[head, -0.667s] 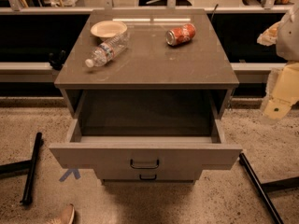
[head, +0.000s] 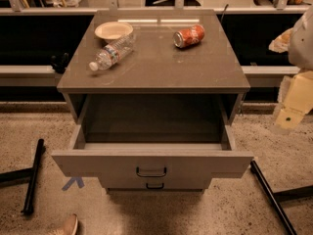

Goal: Close top drawer

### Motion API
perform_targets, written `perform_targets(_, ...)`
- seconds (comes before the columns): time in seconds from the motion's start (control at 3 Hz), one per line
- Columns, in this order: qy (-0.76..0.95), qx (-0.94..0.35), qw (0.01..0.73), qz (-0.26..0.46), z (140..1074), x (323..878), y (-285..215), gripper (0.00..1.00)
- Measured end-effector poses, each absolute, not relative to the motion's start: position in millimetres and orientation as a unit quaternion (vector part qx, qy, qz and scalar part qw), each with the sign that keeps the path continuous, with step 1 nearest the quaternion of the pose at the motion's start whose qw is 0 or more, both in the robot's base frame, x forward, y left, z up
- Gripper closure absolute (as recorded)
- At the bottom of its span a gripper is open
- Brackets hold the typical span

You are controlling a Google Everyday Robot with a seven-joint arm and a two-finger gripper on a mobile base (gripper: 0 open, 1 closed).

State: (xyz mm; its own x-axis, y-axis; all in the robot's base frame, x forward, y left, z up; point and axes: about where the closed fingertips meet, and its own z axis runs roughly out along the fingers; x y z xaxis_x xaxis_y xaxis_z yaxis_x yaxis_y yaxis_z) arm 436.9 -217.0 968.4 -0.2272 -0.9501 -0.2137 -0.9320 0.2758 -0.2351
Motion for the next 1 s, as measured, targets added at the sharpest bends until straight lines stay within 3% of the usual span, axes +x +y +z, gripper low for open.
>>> perform_targets(0.33, 0.784, -0.602, 0.152, 0.001, 928.7, 435.8, -217.9, 0.0)
perform_targets(1.0, 0.791, -0.603, 0.061, 0.076, 773.2, 395.5, -218.4, 0.41)
